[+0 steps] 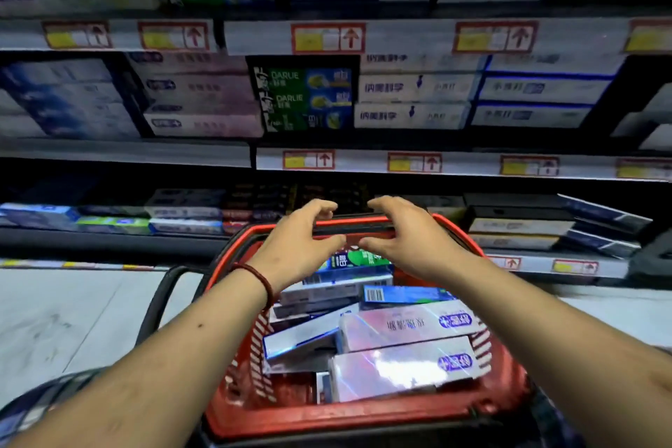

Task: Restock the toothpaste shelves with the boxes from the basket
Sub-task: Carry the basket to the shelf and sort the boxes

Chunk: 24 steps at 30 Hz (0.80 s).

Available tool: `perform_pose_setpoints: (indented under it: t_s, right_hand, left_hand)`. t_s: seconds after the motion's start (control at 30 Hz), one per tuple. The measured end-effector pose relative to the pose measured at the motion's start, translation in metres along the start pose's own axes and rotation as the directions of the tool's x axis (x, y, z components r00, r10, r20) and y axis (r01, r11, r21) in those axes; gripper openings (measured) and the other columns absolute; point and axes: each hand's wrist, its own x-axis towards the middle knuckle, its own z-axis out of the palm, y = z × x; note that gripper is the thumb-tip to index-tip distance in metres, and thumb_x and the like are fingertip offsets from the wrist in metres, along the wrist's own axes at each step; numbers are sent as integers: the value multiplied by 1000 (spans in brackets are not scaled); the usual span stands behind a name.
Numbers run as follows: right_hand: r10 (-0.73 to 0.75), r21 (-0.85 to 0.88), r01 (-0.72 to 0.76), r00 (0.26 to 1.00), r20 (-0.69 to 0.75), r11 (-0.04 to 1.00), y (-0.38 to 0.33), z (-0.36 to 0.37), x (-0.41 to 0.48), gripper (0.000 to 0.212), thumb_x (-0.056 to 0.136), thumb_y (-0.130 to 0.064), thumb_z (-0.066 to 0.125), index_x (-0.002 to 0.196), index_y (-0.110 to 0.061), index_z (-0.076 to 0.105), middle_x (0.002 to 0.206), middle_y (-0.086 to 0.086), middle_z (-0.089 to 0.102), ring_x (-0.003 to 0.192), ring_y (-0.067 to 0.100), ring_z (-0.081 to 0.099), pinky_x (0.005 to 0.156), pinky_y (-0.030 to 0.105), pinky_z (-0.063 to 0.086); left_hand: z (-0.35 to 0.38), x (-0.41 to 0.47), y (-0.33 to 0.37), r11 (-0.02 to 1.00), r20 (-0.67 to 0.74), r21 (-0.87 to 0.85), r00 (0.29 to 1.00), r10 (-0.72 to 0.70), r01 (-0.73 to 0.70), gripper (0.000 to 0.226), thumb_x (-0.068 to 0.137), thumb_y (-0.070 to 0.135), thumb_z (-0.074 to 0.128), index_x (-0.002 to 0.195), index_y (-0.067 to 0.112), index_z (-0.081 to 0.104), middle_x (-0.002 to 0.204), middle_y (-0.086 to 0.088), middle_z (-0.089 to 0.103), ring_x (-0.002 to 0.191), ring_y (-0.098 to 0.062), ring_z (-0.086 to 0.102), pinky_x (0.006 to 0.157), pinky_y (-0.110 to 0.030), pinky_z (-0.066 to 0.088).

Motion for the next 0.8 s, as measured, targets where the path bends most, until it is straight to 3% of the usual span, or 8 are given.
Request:
perform_pose_setpoints:
  t_s: [0.2,0.3,0.4,0.47,0.57,0.7,0.8]
  right_hand:
    - [62,-48,-54,980,189,997,45,24,-33,62,83,-36,80,137,-17,57,137,3,59,124,21,56,103,28,43]
    - [96,-64,-81,955,280,995,56,39,-40,61,82,-33,79,137,-18,57,136,2,60,124,21,56,97,26,43]
    - [99,-95,-70,932,348,993,60,55,-43,58,83,-31,77,136,-20,58,138,2,59,126,21,55,95,26,42]
    - [91,-121,-47,914,396,992,60,63,-42,53,80,-27,76,131,-21,62,130,3,63,117,22,58,84,27,44]
    - [90,-180,-10,892,443,984,61,73,-41,54,76,-29,76,128,-25,61,125,2,65,111,25,60,85,31,49]
    - [89,-173,-10,885,457,985,62,79,-41,55,73,-25,74,126,-27,61,119,0,66,104,23,61,84,33,52]
    - [90,-167,-12,877,471,986,64,81,-38,52,74,-25,73,125,-25,61,119,0,65,103,22,60,85,35,52]
  left_hand:
    - [48,-21,-20,990,274,138,961,-42,4,57,84,37,74,137,23,56,132,4,64,120,-12,60,103,-24,44]
    - [63,-28,-26,982,387,174,912,-135,72,54,86,29,75,137,23,55,130,4,62,119,-16,60,105,-29,45]
    - [74,-35,-31,973,483,219,859,-170,70,57,86,26,75,138,23,53,136,3,61,122,-14,58,102,-24,44]
    - [79,-40,-33,967,538,251,823,-184,52,63,86,29,75,143,22,50,139,3,58,124,-16,58,99,-22,44]
    - [82,-42,-37,967,560,245,805,-198,68,59,83,29,75,138,25,54,128,3,66,109,-16,64,90,-24,50]
    - [82,-41,-42,966,574,245,791,-212,82,64,77,33,77,136,28,54,121,3,68,103,-16,65,91,-31,54]
    - [86,-39,-43,958,544,247,798,-260,144,64,83,41,78,139,25,51,112,0,69,92,-16,62,74,-24,46]
